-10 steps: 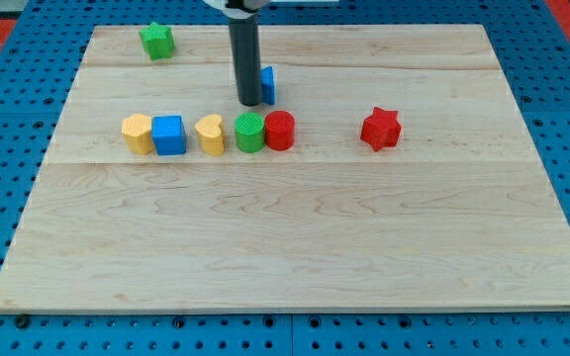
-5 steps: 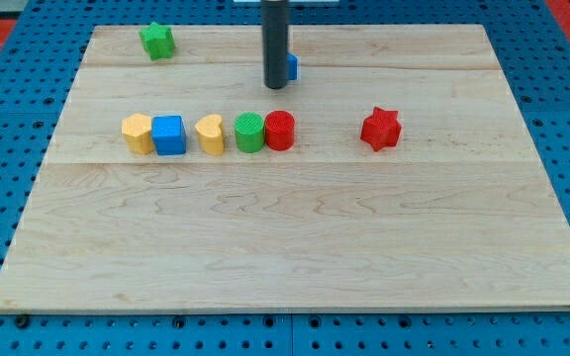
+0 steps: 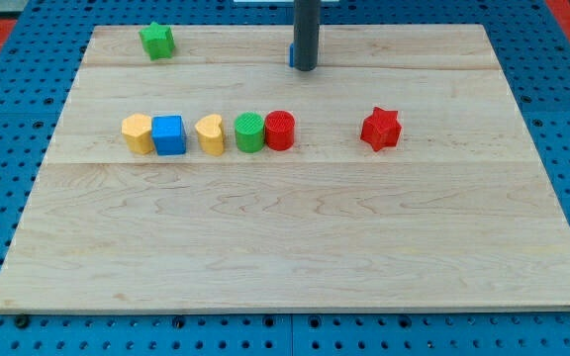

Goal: Place the triangle at the top center of the board

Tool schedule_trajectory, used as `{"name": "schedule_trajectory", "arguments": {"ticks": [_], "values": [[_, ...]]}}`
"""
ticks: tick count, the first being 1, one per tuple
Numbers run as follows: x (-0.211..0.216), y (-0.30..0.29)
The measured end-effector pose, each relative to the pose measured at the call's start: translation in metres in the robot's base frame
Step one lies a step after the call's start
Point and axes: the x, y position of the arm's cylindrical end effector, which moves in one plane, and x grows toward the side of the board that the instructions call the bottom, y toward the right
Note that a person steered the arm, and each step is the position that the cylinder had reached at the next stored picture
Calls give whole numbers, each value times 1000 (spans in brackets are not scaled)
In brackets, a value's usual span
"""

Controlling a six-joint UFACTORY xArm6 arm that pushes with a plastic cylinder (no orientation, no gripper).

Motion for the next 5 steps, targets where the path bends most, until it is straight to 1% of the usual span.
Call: {"name": "schedule_trajectory", "arguments": {"ticks": [1, 5], "values": [[-11, 15], [-6, 21]]}}
